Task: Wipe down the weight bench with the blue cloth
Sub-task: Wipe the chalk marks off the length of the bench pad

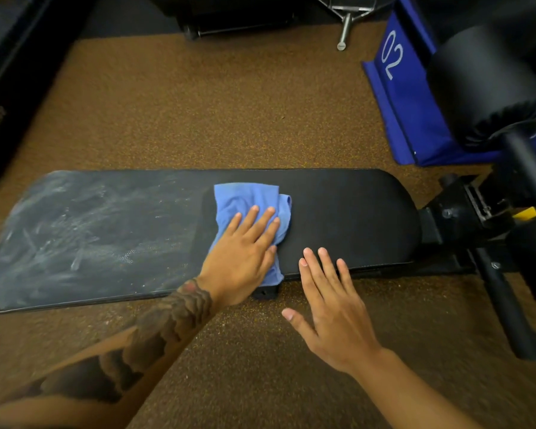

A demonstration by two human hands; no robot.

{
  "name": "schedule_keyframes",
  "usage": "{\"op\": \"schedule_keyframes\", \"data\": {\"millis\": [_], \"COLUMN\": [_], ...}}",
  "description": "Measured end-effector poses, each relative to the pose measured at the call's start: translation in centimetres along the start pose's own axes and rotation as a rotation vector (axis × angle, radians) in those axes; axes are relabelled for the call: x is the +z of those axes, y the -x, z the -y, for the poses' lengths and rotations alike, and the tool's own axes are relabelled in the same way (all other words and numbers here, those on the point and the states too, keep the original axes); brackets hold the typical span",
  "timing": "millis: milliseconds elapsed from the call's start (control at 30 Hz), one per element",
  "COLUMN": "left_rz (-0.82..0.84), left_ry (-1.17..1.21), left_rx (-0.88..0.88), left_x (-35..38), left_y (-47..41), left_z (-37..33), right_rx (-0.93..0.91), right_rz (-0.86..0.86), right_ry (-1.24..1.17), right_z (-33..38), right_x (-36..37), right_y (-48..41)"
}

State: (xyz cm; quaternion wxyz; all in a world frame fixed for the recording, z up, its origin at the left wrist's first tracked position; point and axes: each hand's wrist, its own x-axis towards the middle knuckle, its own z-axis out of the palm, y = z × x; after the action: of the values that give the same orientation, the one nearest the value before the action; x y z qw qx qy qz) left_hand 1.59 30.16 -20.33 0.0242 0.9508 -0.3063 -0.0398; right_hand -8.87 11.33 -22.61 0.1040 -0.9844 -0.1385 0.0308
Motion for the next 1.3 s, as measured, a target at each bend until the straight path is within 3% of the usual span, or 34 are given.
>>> {"op": "schedule_keyframes", "data": {"millis": [267,600,800,967,1300], "left_rz": [0.095,0.088,-0.036,-0.129,-0.016], "left_ry": [-0.096,-0.025,0.065,0.134,0.043], "left_rx": [0.131,-0.101,-0.134,-0.058,0.069], "left_x": [-1.3,-2.9,-1.6,0.1,-0.6], "left_y": [-9.1,-9.9,-5.7,-4.0,-9.8], "left_z": [0.5,1.1,0.0,-1.9,-1.1], "right_rx": [0.006,0.033,0.02,0.016,0.038], "right_rz": [-0.034,-0.042,-0.059,-0.055,-0.052], "right_ry": [-0.004,-0.005,-0.042,-0.052,-0.052], "right_z": [0.1,0.4,0.3,0.2,0.5], "right_x": [0.5,0.6,0.5,0.5,0.6], "right_y": [0.0,-0.1,-0.1,-0.1,-0.1]}}
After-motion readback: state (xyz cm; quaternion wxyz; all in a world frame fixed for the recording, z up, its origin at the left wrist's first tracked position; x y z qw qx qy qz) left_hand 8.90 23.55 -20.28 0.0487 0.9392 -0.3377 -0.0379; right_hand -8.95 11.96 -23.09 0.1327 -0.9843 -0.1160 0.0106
